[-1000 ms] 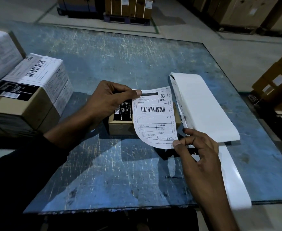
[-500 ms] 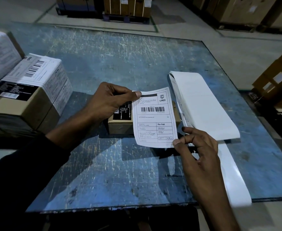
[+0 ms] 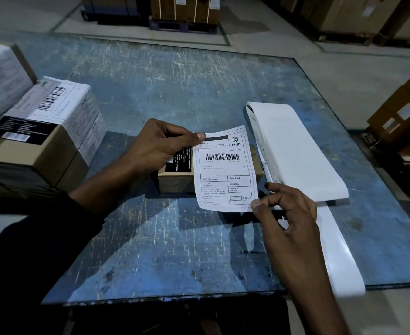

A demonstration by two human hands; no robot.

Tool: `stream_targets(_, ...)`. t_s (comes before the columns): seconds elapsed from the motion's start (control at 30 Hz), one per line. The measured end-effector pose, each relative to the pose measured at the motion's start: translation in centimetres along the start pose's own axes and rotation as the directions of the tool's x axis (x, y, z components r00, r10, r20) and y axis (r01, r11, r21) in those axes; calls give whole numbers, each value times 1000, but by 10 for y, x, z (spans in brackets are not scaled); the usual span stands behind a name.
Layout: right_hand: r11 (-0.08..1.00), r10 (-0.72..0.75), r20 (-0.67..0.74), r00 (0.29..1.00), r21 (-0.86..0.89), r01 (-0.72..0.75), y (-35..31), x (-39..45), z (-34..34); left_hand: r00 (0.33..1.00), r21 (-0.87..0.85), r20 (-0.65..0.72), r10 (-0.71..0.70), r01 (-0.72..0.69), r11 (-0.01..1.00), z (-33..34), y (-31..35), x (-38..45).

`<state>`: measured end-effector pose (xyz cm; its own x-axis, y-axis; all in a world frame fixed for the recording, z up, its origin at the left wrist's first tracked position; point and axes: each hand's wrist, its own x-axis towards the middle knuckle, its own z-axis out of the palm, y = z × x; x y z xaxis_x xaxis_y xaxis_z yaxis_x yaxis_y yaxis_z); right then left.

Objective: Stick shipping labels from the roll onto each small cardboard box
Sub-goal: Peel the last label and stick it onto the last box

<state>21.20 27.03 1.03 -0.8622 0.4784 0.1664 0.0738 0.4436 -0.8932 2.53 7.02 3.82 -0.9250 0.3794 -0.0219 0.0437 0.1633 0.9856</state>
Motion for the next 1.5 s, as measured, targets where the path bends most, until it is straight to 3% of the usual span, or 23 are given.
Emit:
stream_targets(0.47, 1000, -3, -111, 994, 5, 4, -1, -4, -3, 998, 65, -56, -42, 45, 997, 2, 3, -3)
stream_targets(0.63, 976, 25, -221, 975, 218, 25, -6, -5, -10, 996, 185, -92, -17, 34, 982, 1, 3, -3)
stream_targets(0.77, 982, -140, -206, 968, 93, 162, -33, -4, -18, 993, 246, -114, 5, 24, 969, -1, 4, -3)
stream_targets(0.87, 946, -323, -122, 939, -9, 324, -59, 7, -18, 987, 358, -129, 95, -43, 933, -6, 7, -4)
stream_targets(0.93, 914, -396, 12, 918, -86, 396, -71, 18, -10, 982, 484, -109, 157, -86, 871, -10, 9, -8)
stream_targets(1.03, 901, -283, 373, 884, -213, 378, -85, 31, 8, 974, 607, -28, 225, -162, 778, -14, 11, -14)
stream_targets(1.13, 842, -94, 601, 794, -377, 385, -91, 37, 26, 984, 565, 63, 166, -172, 807, -19, 14, -16)
stream_targets(1.27, 711, -50, 655, 754, -507, 487, -82, 36, 39, 983, 528, 122, 139, -183, 829, -20, 13, -15)
stream_targets(1.5, 676, 108, 676, 729, -587, 445, -66, 53, -6, 979, 481, 182, 95, -174, 859, -21, 15, -15)
